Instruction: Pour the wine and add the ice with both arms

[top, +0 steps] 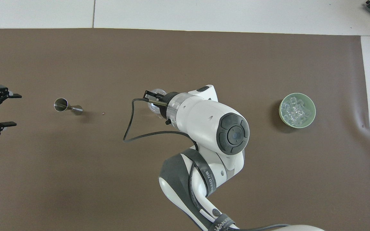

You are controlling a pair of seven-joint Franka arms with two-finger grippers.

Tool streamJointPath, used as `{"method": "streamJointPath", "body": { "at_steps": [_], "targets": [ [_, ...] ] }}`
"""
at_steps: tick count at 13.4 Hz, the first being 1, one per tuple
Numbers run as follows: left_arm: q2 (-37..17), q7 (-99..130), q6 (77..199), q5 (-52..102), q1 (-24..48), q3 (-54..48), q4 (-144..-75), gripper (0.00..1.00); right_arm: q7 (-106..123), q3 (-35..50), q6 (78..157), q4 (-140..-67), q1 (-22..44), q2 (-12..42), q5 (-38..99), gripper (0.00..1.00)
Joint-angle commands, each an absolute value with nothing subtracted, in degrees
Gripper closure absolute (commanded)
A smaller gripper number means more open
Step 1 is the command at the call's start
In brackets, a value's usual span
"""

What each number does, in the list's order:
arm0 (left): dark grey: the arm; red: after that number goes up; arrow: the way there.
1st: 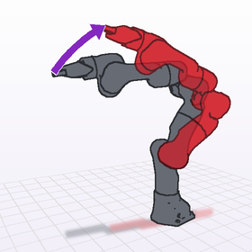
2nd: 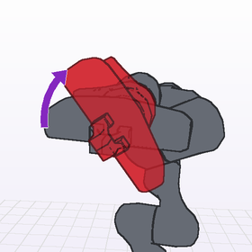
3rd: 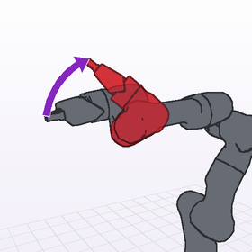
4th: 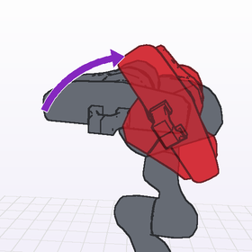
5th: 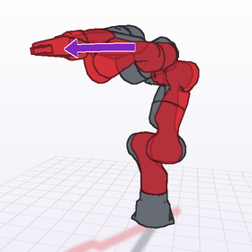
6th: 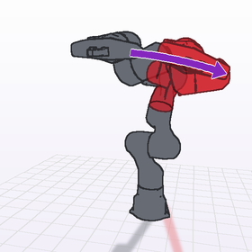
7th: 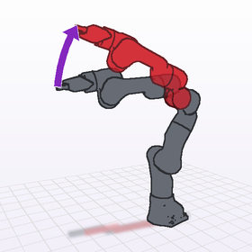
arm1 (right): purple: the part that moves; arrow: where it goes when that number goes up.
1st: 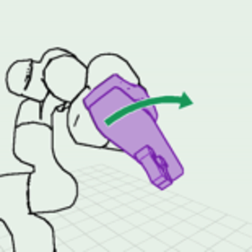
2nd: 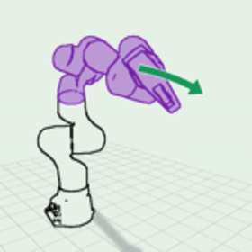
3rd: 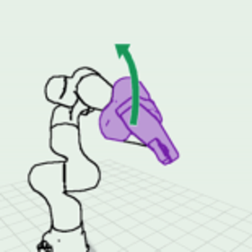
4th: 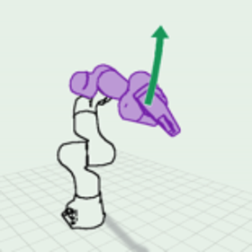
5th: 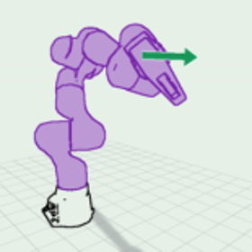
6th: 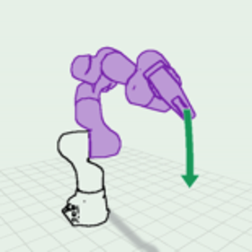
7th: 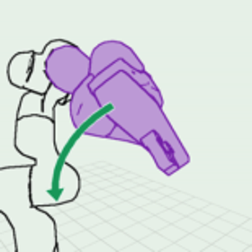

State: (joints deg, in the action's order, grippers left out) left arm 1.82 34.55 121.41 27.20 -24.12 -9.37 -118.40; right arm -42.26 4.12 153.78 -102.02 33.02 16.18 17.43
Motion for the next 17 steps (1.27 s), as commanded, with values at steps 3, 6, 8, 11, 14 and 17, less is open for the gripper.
{"method": "streamJointPath", "body": {
  "at_steps": [3, 6, 8, 11, 14, 17],
  "targets": [
    [4.5, 28.3, 118.8, 23.2, -22.7, -8.9, -117.0, 0.0, -42.7, 4.2, 154.3, -101.9, 33.0, 16.1, 18.9, 0.55],
    [5.0, 24.6, 117.3, 18.2, -21.3, -8.9, -115.4, 0.0, -42.9, 4.2, 154.3, -102.0, 33.0, 16.1, 18.9, 0.05],
    [5.4, 20.6, 115.0, 16.4, -20.8, -8.9, -113.7, 0.0, -42.9, 4.1, 154.5, -101.6, 33.0, 16.1, 18.9, 0.0],
    [5.4, 16.4, 110.5, 12.2, -19.7, -9.1, -109.9, 0.0, -42.9, 4.1, 154.4, -101.0, 32.6, 15.1, 18.6, 0.0],
    [5.4, 10.4, 107.8, 8.6, -18.1, -8.7, -108.4, 0.0, -42.8, 3.7, 152.1, -103.4, 30.9, 9.9, 18.6, 0.0],
    [4.7, 8.6, 103.6, 4.5, -10.5, -5.0, -104.9, 0.0, -41.6, 3.5, 142.2, -105.7, 26.0, 3.5, 17.8, 0.0]
  ]
}}
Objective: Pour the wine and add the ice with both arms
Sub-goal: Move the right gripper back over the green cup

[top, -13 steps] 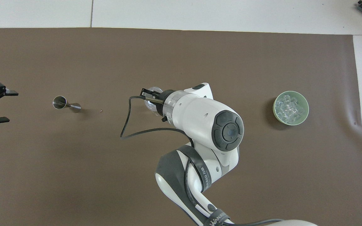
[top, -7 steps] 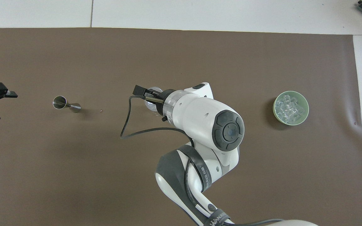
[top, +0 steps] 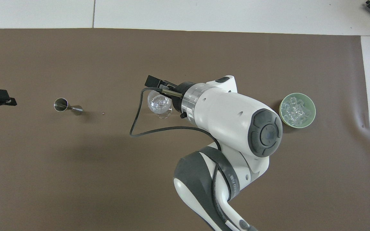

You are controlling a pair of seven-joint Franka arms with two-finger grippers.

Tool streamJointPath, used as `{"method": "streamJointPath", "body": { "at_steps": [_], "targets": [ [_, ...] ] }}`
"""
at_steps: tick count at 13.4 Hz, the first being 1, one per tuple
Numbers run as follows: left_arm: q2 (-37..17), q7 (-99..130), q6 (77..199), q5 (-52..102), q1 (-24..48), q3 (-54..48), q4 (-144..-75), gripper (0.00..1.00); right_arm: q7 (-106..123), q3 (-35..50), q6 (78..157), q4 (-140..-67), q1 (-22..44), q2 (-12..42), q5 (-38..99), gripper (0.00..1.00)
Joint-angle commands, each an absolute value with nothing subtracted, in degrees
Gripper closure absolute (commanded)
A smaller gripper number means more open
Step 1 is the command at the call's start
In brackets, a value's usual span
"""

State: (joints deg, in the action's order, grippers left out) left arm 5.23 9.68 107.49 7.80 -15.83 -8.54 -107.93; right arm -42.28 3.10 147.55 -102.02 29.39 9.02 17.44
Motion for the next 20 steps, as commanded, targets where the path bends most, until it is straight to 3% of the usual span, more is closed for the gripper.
{"method": "streamJointPath", "body": {
  "at_steps": [1, 6, 9, 14, 17, 18, 20],
  "targets": [
    [4.4, 8.5, 102.3, 3.8, -8.3, -4.3, -103.5, 0.0, -40.3, 3.5, 137.9, -106.7, 24.2, 1.3, 16.8, 0.0],
    [3.1, 6.1, 94.0, -1.5, -1.7, -2.5, -96.8, 0.0, -30.4, 3.4, 114.7, -106.8, 12.9, -8.1, 7.8, 0.0],
    [2.7, 4.3, 91.9, -2.2, -1.9, -2.9, -95.7, 0.0, -21.7, 3.2, 102.1, -102.1, 6.1, -10.4, 5.8, 0.0],
    [4.2, 4.5, 94.9, 0.1, -3.9, -4.4, -99.3, 0.0, -9.2, 3.3, 86.5, -87.4, 0.7, -8.3, -0.8, 0.0],
    [4.2, 5.0, 95.9, 0.1, -3.3, -4.4, -99.6, 0.0, -6.9, 3.3, 84.5, -83.8, 0.5, -6.1, -0.2, 0.0],
    [3.9, 4.9, 95.9, 0.3, -3.6, -4.5, -98.7, 0.0, -6.9, 3.3, 83.8, -83.6, 0.5, -4.4, 0.2, 0.0],
    [3.3, 4.7, 95.0, 1.7, -3.8, -4.6, -96.4, 0.0, -6.9, 3.5, 80.0, -75.1, 0.2, 1.5, 1.3, 0.0]
  ]
}}
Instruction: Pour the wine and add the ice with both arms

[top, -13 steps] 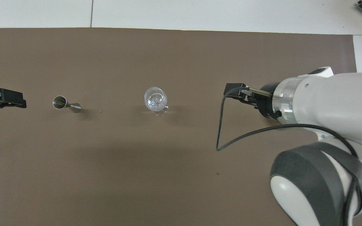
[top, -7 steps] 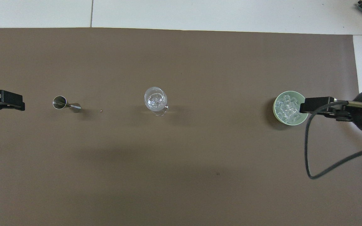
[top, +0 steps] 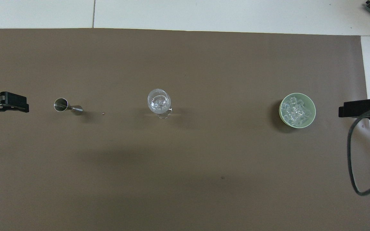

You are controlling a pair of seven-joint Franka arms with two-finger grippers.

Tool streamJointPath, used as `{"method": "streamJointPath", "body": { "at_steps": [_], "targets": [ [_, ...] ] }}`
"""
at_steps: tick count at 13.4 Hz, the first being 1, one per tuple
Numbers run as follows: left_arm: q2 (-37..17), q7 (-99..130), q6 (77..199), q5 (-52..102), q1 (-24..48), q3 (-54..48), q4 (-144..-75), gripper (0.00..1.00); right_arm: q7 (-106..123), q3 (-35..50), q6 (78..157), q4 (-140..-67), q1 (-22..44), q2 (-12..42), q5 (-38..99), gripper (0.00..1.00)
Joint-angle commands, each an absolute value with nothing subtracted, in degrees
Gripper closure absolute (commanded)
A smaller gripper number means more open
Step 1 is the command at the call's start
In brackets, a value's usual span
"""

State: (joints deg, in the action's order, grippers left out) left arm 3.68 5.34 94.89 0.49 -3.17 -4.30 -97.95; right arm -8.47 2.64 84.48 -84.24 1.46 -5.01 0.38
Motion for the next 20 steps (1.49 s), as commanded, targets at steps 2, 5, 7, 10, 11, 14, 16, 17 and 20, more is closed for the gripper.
{"method": "streamJointPath", "body": {
  "at_steps": [2, 5, 7, 10, 11, 14, 16, 17, 20],
  "targets": [
    [3.9, 4.7, 95.5, 1.8, -3.0, -4.6, -98.1, 0.0, -7.0, 4.0, 78.7, -72.3, 0.6, 3.5, 0.9, 0.0],
    [5.0, 4.5, 96.4, 1.8, -2.6, -4.6, -100.9, 0.0, -7.4, 3.8, 78.4, -76.4, 0.8, 1.2, 0.5, 0.0],
    [5.0, 4.4, 96.3, 1.8, -2.5, -4.6, -101.2, 0.0, -7.4, 3.9, 78.7, -80.6, 0.9, -0.9, 0.5, 0.0],
    [5.1, 4.4, 96.1, 1.8, -2.4, -4.3, -101.2, 0.0, -6.9, 3.9, 78.7, -81.1, 0.6, -1.1, 0.7, 0.0],
    [5.1, 4.4, 96.1, 1.7, -2.5, -4.3, -101.1, 0.0, -7.0, 3.8, 78.7, -81.2, 0.6, -1.1, 0.7, 0.0],
    [5.1, 4.3, 96.1, 1.3, -2.7, -4.3, -101.2, 0.0, -7.0, 3.6, 78.5, -81.2, 0.6, -1.1, 0.7, 0.0],
    [5.2, 4.3, 96.6, 1.3, -2.7, -4.3, -101.6, 0.0, -6.9, 3.6, 78.6, -81.5, 0.7, -1.2, 0.7, 0.0],
    [4.9, 3.4, 96.7, 1.1, -3.2, -4.3, -101.0, 0.0, -7.1, 3.6, 78.7, -82.7, 0.9, -1.8, 0.7, 0.0],
    [2.6, 1.9, 95.5, -0.4, -2.8, -4.3, -98.1, 0.0, -6.9, 3.5, 80.9, -87.4, 0.7, -4.1, 0.6, 0.0]
  ]
}}
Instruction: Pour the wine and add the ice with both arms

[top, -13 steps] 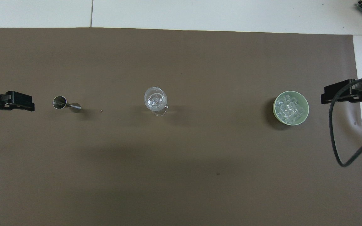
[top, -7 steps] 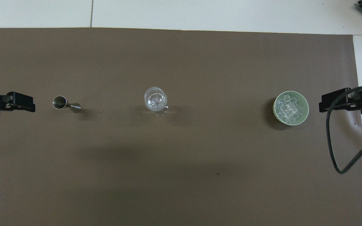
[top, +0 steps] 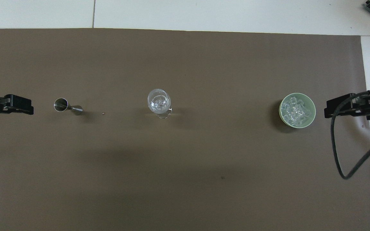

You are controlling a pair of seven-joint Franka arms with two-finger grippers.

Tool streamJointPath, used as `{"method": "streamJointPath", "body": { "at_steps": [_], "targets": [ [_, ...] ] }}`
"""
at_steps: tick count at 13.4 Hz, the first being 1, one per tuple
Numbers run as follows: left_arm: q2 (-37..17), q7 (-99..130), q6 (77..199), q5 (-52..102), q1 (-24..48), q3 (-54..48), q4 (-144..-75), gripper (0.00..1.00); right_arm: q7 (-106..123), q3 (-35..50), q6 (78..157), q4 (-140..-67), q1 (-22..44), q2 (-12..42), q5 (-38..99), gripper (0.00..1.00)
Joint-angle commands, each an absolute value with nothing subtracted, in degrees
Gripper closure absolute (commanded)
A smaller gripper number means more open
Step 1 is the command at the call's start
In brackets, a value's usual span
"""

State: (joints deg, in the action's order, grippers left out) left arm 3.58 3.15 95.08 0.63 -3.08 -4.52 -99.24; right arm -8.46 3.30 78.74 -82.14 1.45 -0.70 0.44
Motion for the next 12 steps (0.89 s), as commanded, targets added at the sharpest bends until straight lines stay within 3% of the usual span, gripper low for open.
{"method": "streamJointPath", "body": {
  "at_steps": [1, 12],
  "targets": [
    [2.6, 2.0, 96.1, -0.4, -3.0, -4.3, -98.3, 0.0, -6.9, 3.5, 81.3, -87.6, 0.6, -4.2, 0.6, 0.0],
    [3.8, 2.4, 96.9, -0.1, -1.3, -4.2, -100.5, 0.0, -4.8, 3.3, 82.2, -87.7, 0.4, -4.2, 0.7, 0.0]
  ]
}}
